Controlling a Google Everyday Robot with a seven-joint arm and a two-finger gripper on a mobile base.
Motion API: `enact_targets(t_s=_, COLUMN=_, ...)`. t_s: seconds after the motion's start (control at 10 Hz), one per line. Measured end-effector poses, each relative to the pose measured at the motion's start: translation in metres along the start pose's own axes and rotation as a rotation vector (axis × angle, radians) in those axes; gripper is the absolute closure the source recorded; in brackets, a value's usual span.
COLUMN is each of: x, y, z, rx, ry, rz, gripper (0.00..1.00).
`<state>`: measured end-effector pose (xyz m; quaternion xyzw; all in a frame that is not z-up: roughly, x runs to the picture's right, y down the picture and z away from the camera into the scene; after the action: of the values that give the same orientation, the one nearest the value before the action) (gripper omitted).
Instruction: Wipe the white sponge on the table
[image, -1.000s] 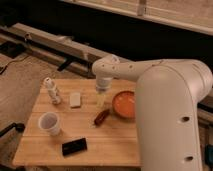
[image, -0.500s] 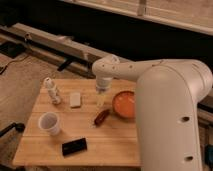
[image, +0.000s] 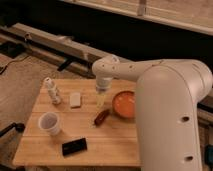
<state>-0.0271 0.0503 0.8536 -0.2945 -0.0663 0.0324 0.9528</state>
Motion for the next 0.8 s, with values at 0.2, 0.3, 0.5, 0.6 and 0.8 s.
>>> enact_targets(t_s=0.2, x=0.0, y=0.0, z=0.0, rx=0.0, ry=0.0, rz=0.0, gripper=0.2)
enact_targets(t_s=0.3, x=0.0, y=0.0, z=0.0, rx=0.0, ry=0.0, rz=0.0, gripper=0.2)
enact_targets(t_s=0.5, x=0.0, y=0.0, z=0.0, rx=0.0, ry=0.0, rz=0.0, gripper=0.2)
enact_targets(t_s=0.6, x=-0.001, y=0.0, z=0.0, rx=-0.001, ry=0.0, rz=-0.006, gripper=0.2)
enact_targets(t_s=0.8, x=-0.01, y=-0.001, z=0.004, rx=0.001, ry=0.005, rz=-0.053, gripper=0.2)
